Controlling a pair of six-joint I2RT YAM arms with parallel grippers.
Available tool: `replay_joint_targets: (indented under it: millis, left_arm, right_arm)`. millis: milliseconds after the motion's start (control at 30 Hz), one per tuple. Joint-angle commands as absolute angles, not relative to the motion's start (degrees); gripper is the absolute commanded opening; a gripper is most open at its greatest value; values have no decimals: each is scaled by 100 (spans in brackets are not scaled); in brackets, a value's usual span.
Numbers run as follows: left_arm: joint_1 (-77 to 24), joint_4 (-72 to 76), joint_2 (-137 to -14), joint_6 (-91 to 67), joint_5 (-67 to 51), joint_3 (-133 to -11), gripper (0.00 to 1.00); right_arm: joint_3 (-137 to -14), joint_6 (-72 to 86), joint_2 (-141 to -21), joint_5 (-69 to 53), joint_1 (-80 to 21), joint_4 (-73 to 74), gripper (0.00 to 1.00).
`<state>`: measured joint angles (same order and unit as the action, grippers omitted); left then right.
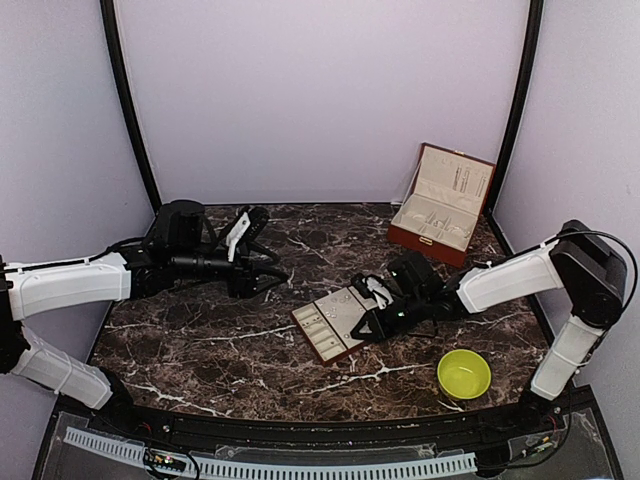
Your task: Organize the mixed jewelry
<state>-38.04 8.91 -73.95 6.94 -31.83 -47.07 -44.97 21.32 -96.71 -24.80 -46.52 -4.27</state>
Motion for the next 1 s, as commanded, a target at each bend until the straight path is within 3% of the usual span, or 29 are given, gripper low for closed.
replay_joint_targets:
  millis: [0,800,967]
  left_arm:
    - [-3780,866,-7201,738,-3205,-4652,56]
    - [-3787,920,-7021,431,-2710,-4644,57]
    - [-3786,948,-6996,297,-2309,-4616,60]
  right_arm:
    - [-4348,2157,-9725,-2428,-4702,-587,5]
    - [-3946,2659,-9534,-2236,-4702,-1195,6]
    - [-3974,2679,-9317,-2126,-4695,-1361,14]
